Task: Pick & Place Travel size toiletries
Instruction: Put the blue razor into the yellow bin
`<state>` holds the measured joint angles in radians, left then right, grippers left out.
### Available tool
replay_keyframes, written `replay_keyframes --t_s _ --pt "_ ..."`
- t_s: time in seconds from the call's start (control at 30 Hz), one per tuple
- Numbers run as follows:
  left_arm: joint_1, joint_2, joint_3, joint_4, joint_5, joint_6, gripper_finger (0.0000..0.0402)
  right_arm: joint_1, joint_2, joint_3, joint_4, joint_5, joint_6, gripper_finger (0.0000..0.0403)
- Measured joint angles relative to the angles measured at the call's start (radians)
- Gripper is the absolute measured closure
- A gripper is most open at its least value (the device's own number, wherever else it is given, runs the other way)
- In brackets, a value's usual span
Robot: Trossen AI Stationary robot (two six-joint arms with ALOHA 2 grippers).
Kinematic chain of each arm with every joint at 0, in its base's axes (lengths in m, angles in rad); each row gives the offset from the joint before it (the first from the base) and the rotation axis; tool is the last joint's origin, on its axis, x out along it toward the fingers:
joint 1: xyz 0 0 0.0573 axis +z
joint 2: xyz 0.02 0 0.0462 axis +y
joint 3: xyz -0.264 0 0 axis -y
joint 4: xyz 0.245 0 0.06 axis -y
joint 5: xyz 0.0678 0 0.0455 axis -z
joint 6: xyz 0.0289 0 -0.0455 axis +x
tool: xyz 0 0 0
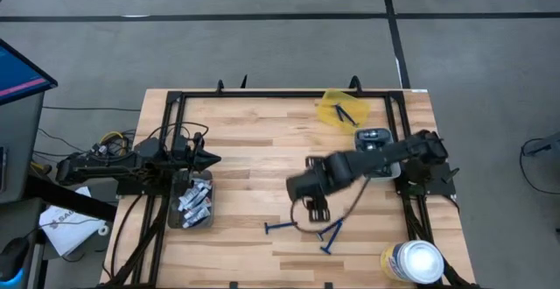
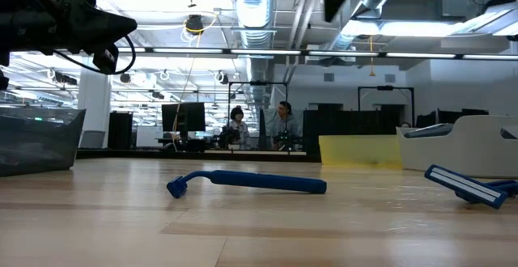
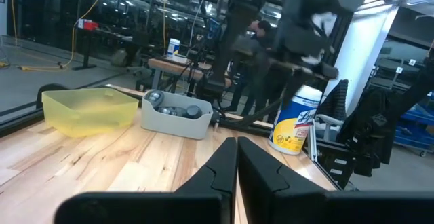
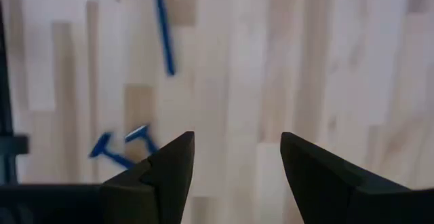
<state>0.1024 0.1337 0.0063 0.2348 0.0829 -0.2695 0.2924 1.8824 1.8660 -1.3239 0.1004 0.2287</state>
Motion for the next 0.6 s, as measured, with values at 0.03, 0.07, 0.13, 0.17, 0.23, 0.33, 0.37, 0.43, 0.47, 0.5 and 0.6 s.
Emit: replay_keyframes --t_s 0.03,0.07,0.13,0.17,0.23,0.33,0.37,0.43,0.47,0.5,0.6 --pt "0.000 0.000 0.000 0.000 0.000 0.000 0.0395 0.024 0.000 -0.016 0.003 0.000 0.025 0.0192" --pt "0.000 0.000 0.000 0.001 0.000 0.000 0.0396 0.048 0.000 -0.036 0.016 0.000 0.048 0.0192" --pt "0.000 0.000 0.000 0.003 0.000 0.000 0.0396 0.091 -0.001 -0.089 0.046 -0.003 0.072 0.0192" --pt "0.000 0.000 0.000 0.005 0.000 0.000 0.0395 0.114 0.000 -0.117 0.052 -0.007 0.079 0.0191" --pt "0.000 0.000 0.000 0.008 0.000 0.000 0.0393 0.152 0.000 -0.178 0.068 -0.020 0.091 0.0191" --pt "0.000 0.000 0.000 0.009 0.000 0.000 0.0394 0.204 0.000 -0.296 0.113 -0.026 0.096 0.0193" --pt "0.000 0.000 0.000 0.009 0.000 0.000 0.0395 0.219 0.000 -0.336 0.132 -0.026 0.094 0.0194" --pt "0.000 0.000 0.000 0.010 0.000 0.000 0.0396 0.246 0.000 -0.414 0.202 -0.027 0.079 0.0195" --pt "0.000 0.000 0.000 0.010 0.000 0.000 0.0396 0.257 0.000 -0.451 0.240 -0.032 0.066 0.0196" --pt "0.000 0.000 0.000 0.012 0.000 0.000 0.0395 0.265 0.000 -0.487 0.274 -0.045 0.052 0.0196" --pt "0.000 0.000 0.000 0.013 0.000 0.000 0.0393 0.262 0.000 -0.574 0.405 -0.077 0.020 0.0194"
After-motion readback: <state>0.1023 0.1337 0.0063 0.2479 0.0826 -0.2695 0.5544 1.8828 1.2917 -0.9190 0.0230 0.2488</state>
